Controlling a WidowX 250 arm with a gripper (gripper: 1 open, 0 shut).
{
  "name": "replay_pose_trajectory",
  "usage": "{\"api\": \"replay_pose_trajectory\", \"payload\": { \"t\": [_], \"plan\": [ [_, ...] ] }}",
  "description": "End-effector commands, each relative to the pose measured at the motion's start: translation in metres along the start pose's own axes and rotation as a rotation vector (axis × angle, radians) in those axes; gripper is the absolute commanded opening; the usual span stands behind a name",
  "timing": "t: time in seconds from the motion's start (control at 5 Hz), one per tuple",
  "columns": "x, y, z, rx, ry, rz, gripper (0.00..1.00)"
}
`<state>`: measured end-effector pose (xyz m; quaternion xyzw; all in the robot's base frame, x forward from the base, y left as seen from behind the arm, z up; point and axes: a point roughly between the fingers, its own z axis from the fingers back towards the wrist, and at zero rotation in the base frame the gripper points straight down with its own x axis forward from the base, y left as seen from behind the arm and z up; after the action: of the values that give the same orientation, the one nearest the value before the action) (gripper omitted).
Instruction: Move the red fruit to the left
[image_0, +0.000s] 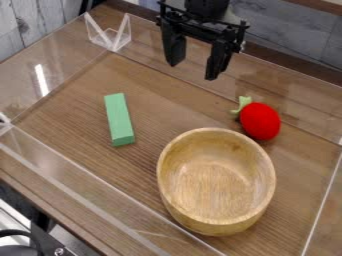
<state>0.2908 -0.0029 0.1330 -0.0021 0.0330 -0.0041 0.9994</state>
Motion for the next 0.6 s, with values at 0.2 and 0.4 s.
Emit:
{"api": "replay_pose_trajectory", "payload": {
  "t": [0.2, 0.4],
  "plan": [
    [0.007, -0.021, -0.032, -0.034, 0.009, 0.035, 1.00],
    [0.021, -0.053, -0.039, -0.050, -0.014, 0.012, 1.00]
  ]
}}
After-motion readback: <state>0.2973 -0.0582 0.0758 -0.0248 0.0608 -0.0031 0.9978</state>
